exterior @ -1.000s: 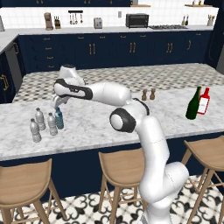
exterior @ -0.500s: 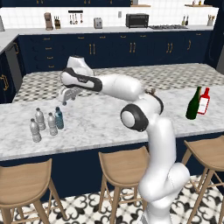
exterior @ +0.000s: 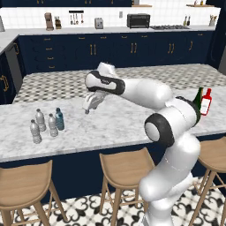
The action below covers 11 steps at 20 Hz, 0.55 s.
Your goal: Move the plastic bottles in the middle to the plastics group, and the glass bottles in the middle to the glass group.
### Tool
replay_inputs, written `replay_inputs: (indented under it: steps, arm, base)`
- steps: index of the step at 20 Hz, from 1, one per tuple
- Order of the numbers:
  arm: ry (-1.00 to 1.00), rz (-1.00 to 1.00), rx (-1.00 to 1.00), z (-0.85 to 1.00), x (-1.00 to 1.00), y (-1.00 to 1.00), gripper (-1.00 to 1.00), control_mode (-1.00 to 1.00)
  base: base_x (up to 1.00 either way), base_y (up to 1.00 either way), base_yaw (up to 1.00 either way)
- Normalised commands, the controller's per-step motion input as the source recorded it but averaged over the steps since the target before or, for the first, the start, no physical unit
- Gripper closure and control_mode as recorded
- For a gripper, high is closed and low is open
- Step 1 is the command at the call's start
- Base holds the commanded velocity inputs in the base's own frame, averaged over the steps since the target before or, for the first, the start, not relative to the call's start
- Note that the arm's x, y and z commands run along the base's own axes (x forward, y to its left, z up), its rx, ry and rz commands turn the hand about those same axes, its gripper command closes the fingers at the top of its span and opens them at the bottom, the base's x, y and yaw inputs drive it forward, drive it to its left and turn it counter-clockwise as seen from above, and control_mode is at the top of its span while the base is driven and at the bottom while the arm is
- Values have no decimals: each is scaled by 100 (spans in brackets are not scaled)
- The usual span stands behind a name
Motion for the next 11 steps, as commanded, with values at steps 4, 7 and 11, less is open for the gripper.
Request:
replay_inputs:
  steps: [4,7,11]
  arm:
    - [-1,0,8,26,-79,-72,-100,-100]
    - [12,-1,9,94,-40,-64,-100,-100]
    - [23,0,-4,100,6,-28,-100,-100]
  base:
    - [0,0,0]
    - [0,0,0]
    - [0,0,0]
